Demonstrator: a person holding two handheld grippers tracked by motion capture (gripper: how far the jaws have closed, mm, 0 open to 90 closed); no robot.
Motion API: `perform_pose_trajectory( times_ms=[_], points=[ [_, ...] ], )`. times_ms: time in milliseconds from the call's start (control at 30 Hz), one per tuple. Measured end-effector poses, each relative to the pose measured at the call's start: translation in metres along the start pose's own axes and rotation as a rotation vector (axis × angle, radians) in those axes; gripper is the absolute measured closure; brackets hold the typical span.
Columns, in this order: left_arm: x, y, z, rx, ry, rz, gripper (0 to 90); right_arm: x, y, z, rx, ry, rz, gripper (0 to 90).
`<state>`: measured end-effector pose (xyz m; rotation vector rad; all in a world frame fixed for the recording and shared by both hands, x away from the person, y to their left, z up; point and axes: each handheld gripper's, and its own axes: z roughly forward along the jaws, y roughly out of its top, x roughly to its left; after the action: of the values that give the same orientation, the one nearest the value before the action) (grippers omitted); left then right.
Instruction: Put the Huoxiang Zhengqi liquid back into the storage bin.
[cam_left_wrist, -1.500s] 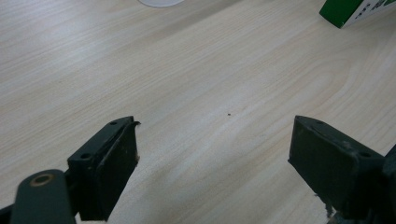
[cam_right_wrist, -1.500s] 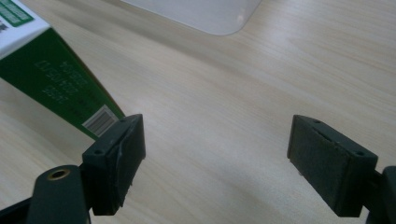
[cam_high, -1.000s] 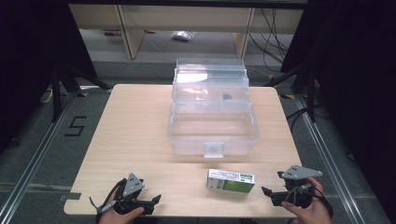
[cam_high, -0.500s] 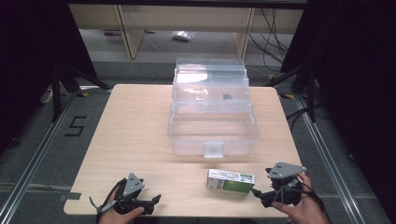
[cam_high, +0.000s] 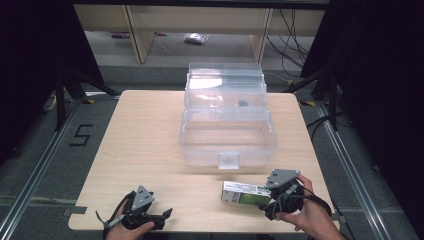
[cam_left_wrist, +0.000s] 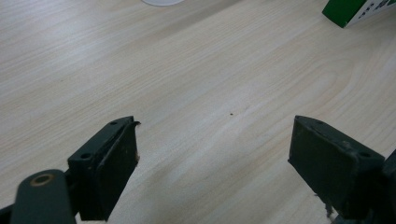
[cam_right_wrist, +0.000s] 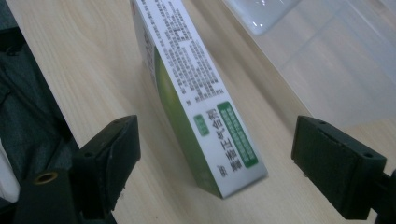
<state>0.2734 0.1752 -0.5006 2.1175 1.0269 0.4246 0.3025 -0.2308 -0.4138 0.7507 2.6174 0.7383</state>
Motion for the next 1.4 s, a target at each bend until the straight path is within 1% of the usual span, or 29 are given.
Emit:
perform_pose_trajectory(
  times_ms=[33,67,100,133,167,200,233,267,300,333,400,433,500,533,567,600,633,667,700,733,767,867,900,1067,1233,1267,1333,1367,1400],
  points=[
    [0.0,0.0,0.0,0.001,-0.001,0.001,14.9,0.001,0.003,0.002,0.008,0.005,-0.006,16.6],
    [-0.003,0.0,0.002,-0.03,-0.001,-0.035,14.9,0.001,0.006,0.003,0.015,0.001,-0.018,16.6],
    [-0.003,0.0,0.002,-0.028,0.0,-0.034,14.9,0.0,0.008,0.005,0.021,0.012,-0.047,16.6],
    [-0.001,0.0,0.001,-0.012,0.005,-0.013,14.9,0.0,0.01,0.006,0.024,0.022,-0.054,16.6],
    [-0.001,0.0,0.002,-0.013,0.007,-0.017,14.9,0.0,0.012,0.007,0.04,0.035,-0.046,16.7],
    [-0.001,0.0,0.002,-0.012,0.006,-0.017,14.9,0.0,0.016,0.011,0.044,0.042,-0.061,16.8],
    [-0.001,0.0,0.002,-0.008,0.005,-0.016,14.9,-0.001,0.018,0.011,0.056,0.025,-0.088,16.8],
    [-0.001,0.0,0.001,-0.012,0.007,-0.016,14.9,0.0,0.02,0.013,0.061,0.027,-0.075,16.8],
    [-0.001,0.0,0.001,-0.015,0.002,-0.018,14.9,0.001,0.022,0.015,0.064,0.045,-0.082,16.8],
    [0.0,0.0,0.0,0.001,0.001,0.0,14.9,0.002,0.024,0.015,0.076,0.048,-0.069,16.8],
    [0.0,0.0,0.0,0.002,0.0,-0.001,14.9,-0.001,0.028,0.019,0.083,0.056,-0.089,16.8],
    [0.001,0.0,-0.001,0.026,-0.008,0.014,14.9,-0.001,0.029,0.021,0.09,0.061,-0.085,16.8],
    [0.0,0.0,0.0,0.01,0.001,0.011,14.9,-0.001,0.031,0.024,0.107,0.067,-0.073,16.7],
    [0.0,0.0,0.0,0.01,0.0,0.01,14.9,-0.001,0.033,0.026,0.115,0.077,-0.078,16.7],
    [-0.004,0.0,0.002,-0.032,-0.003,-0.041,14.9,-0.002,0.033,0.028,0.115,0.074,-0.092,16.8],
    [-0.003,0.0,0.002,-0.03,-0.002,-0.04,14.9,-0.002,0.034,0.028,0.123,0.079,-0.09,16.8],
    [0.0,0.0,0.001,0.003,0.002,-0.001,14.9,-0.003,0.035,0.03,0.125,0.077,-0.103,16.8],
    [0.001,0.0,0.0,0.012,0.001,0.014,14.9,-0.002,0.035,0.031,0.134,0.084,-0.101,17.0],
    [0.0,0.0,0.0,0.012,0.002,0.011,14.9,-0.002,0.036,0.032,0.138,0.085,-0.104,17.5],
    [-0.002,0.0,0.002,-0.013,-0.008,-0.029,14.9,-0.003,0.036,0.033,0.14,0.088,-0.112,17.8],
    [-0.001,0.0,0.001,0.006,-0.006,-0.012,14.9,-0.003,0.037,0.034,0.151,0.09,-0.11,17.9],
    [-0.001,0.0,0.001,0.001,-0.003,-0.018,14.9,-0.003,0.038,0.037,0.174,0.093,-0.109,19.1],
    [-0.001,0.0,0.001,0.001,-0.003,-0.018,14.9,-0.004,0.038,0.039,0.173,0.097,-0.128,19.8],
    [-0.001,0.0,0.001,0.001,-0.003,-0.019,14.9,-0.004,0.039,0.044,0.203,0.1,-0.13,22.9],
    [-0.001,0.0,0.001,0.001,-0.003,-0.019,14.9,-0.001,0.044,0.052,0.234,0.124,-0.177,27.3],
    [-0.001,0.0,0.001,0.001,-0.004,-0.02,14.9,0.0,0.045,0.052,0.245,0.123,-0.166,28.4],
    [-0.001,0.0,0.001,0.001,-0.004,-0.019,14.9,0.0,0.047,0.055,0.257,0.134,-0.187,30.3],
    [-0.001,0.0,0.001,0.0,-0.004,-0.019,14.9,0.0,0.048,0.056,0.27,0.154,-0.208,31.8],
    [-0.001,0.0,0.002,-0.01,0.003,-0.019,14.9,0.0,0.048,0.057,0.283,0.152,-0.188,33.0]
  ],
)
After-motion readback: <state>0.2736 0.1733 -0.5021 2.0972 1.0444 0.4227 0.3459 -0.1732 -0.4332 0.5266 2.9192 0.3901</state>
